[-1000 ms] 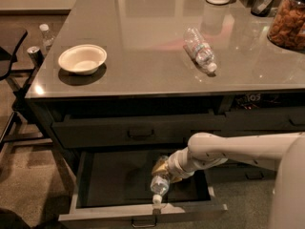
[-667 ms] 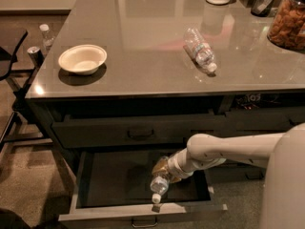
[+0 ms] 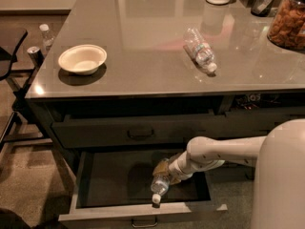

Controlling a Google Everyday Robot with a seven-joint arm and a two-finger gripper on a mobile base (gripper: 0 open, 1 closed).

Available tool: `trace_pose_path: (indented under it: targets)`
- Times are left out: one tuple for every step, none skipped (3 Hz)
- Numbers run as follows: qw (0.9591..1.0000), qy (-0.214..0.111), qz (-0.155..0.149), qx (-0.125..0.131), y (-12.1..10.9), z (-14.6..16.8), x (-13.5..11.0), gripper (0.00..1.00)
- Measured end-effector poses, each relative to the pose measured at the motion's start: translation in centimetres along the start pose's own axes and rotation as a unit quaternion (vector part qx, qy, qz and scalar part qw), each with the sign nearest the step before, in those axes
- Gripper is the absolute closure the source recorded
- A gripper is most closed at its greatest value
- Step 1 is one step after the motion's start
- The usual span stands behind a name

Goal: Place blue plastic bottle into middle drawer

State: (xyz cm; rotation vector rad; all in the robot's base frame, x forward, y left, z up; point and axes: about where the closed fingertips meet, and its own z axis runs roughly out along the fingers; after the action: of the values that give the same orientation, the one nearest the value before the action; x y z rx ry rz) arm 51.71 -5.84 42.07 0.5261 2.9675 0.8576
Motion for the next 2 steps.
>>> trace_pose_path:
  targets:
    - [1.0000, -0.001, -0.004, -0.008, 0.33, 0.69, -0.78, 1.00]
    - [0.9999, 0.001, -0.007, -0.015, 0.53, 1.40, -1.18, 1.00]
